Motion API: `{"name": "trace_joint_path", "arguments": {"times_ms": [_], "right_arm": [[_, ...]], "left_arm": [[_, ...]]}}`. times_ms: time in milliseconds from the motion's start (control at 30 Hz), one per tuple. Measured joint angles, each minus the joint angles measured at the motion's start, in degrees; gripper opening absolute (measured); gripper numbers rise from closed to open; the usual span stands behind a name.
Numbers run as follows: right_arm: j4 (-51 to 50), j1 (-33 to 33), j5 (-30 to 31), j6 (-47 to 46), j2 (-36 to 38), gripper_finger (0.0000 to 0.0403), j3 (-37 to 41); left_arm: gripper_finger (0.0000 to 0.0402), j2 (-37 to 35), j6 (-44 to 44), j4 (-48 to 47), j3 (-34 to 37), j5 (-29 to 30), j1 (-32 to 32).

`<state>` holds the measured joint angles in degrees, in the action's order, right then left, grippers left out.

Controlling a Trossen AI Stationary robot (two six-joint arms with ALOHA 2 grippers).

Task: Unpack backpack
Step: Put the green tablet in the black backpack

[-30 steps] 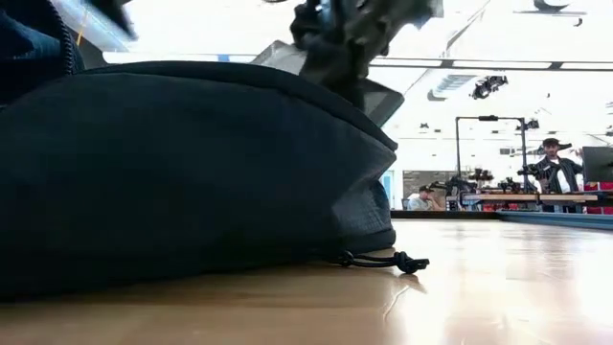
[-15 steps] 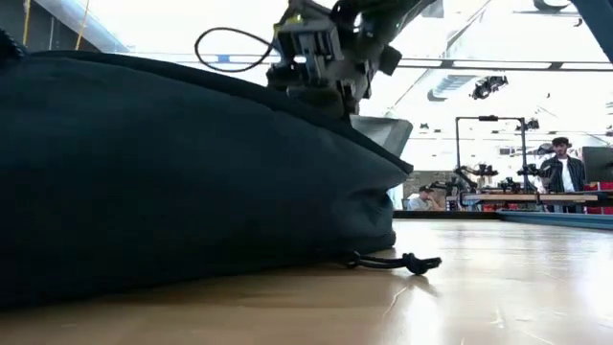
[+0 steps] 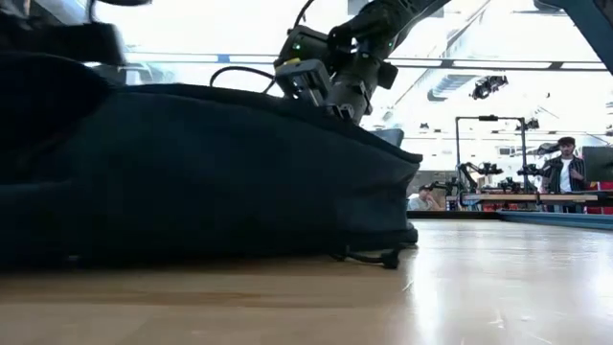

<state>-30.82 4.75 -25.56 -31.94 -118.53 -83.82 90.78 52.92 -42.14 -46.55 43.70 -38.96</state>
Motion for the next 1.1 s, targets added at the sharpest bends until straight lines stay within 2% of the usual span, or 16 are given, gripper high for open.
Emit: {"name": "trace_joint_path", "arguments": {"times_ms": [233, 367, 500, 633, 833, 967, 1100], "right_arm": [[-0.2, -0.3, 2.6, 3.8, 0.1, 0.0084, 0.0], [-1.2, -0.2, 3.1, 6.4, 0.2, 0.0136, 0.0], [-2.6, -0.3, 3.2, 8.0, 1.6, 0.0194, 0.0], [-6.2, -0.3, 7.3, 8.3, 4.1, 0.0229, -0.9], [-11.4, -1.2, 12.4, 6.4, 6.7, 0.0235, -1.0], [-16.0, -2.0, 19.1, 6.4, 9.0, 0.0221, -1.0], [-20.0, -2.3, 22.5, 6.3, 10.7, 0.0203, -1.0]], "left_arm": [[0.0, -0.1, -6.4, -0.5, -0.2, 2.5, 4.9], [0.0, -0.3, -9.1, -1.2, -0.6, 2.1, 4.4], [0.0, -0.5, -10.0, -5.8, -3.1, -1.8, 2.9], [0.0, -0.5, -7.9, -11.8, -5.5, -2.4, 0.5], [0.0, -0.5, -5.1, -15.2, -6.4, 2.0, -2.0], [0.0, -0.5, -5.1, -15.4, -6.4, 2.5, -2.2], [0.0, -0.5, -5.0, -15.2, -6.4, 2.9, -2.2]]}}
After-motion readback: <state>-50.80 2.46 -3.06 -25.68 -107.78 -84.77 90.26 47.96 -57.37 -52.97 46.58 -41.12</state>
